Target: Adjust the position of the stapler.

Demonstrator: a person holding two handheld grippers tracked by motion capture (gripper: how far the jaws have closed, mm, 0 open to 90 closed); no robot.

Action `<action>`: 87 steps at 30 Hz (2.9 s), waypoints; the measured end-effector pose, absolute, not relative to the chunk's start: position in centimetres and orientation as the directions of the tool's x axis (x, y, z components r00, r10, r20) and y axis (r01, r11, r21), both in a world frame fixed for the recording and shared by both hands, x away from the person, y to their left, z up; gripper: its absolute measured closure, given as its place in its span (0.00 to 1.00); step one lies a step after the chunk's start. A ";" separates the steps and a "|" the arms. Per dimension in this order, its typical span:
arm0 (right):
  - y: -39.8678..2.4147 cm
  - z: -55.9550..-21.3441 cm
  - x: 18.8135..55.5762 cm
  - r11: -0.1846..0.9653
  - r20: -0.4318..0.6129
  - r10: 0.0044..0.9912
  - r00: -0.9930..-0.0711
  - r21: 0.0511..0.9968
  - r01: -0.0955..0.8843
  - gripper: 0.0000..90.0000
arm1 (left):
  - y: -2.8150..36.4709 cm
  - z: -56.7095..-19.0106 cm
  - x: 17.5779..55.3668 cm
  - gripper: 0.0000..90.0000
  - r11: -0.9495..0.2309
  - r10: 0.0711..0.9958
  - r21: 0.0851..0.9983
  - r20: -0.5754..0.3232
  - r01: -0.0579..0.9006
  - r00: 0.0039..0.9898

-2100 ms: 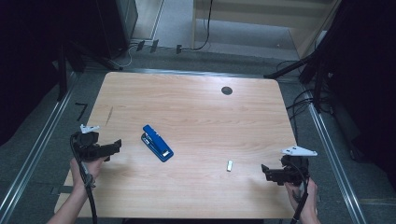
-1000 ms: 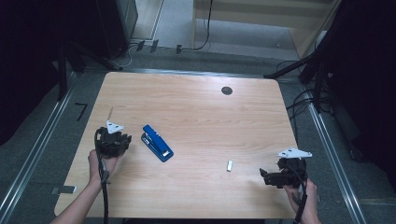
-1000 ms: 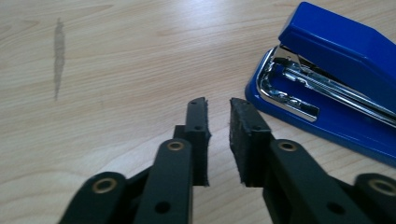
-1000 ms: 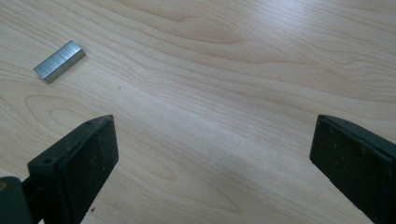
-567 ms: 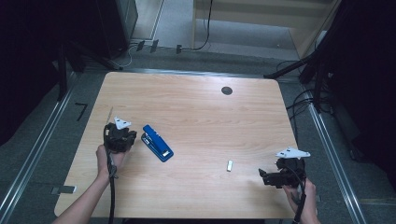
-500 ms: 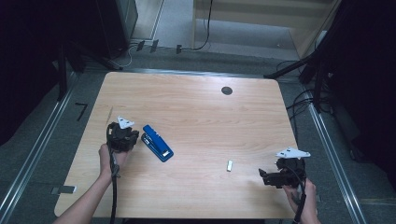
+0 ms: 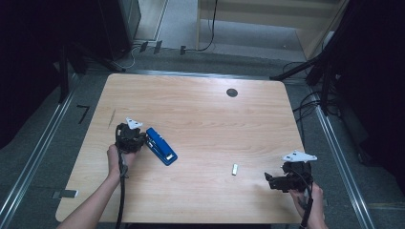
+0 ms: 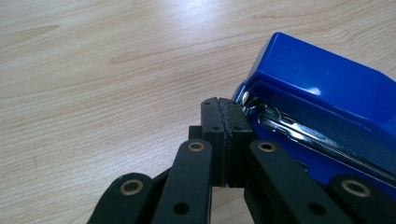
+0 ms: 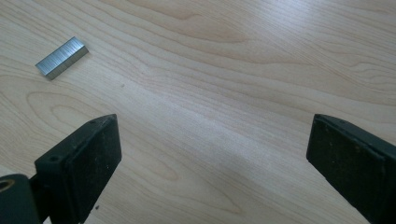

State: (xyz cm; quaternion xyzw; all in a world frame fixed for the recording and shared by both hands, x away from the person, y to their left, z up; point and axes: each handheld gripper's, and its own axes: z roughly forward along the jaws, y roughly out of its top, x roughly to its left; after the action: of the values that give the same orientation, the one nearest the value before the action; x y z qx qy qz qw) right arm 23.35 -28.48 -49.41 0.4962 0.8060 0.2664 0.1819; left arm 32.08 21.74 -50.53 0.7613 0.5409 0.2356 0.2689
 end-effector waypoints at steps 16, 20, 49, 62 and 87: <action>-28.4 -49.6 23.4 0.372 -0.030 0.895 -0.446 0.603 0.706 0.04 | 21.3 -50.3 32.5 1.00 -0.227 0.952 0.680 0.005 0.697 0.305; -28.2 -49.7 23.5 0.380 -0.035 0.892 -0.451 0.599 0.704 0.04 | 21.0 -50.3 32.4 1.00 -0.234 0.949 0.678 0.002 0.697 0.317; -27.8 -50.0 23.5 0.421 -0.055 0.875 -0.480 0.576 0.701 0.04 | 17.5 -50.2 32.4 0.69 -0.294 0.923 0.646 0.000 0.705 0.385; -27.8 -50.1 23.4 0.425 -0.067 0.877 -0.476 0.570 0.703 0.04 | 16.5 -47.8 31.0 0.19 -0.175 0.962 0.717 -0.023 0.675 0.273; -27.6 -50.3 23.4 0.435 -0.074 0.875 -0.479 0.557 0.707 0.04 | 13.3 -49.3 30.3 0.39 -0.316 0.915 0.665 0.025 0.676 0.403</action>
State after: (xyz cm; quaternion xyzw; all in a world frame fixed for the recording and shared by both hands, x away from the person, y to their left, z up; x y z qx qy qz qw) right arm 23.39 -27.56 -50.34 0.4777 0.8278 0.2332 0.1793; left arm 30.32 13.29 -49.26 0.7850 0.5069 0.2044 0.2917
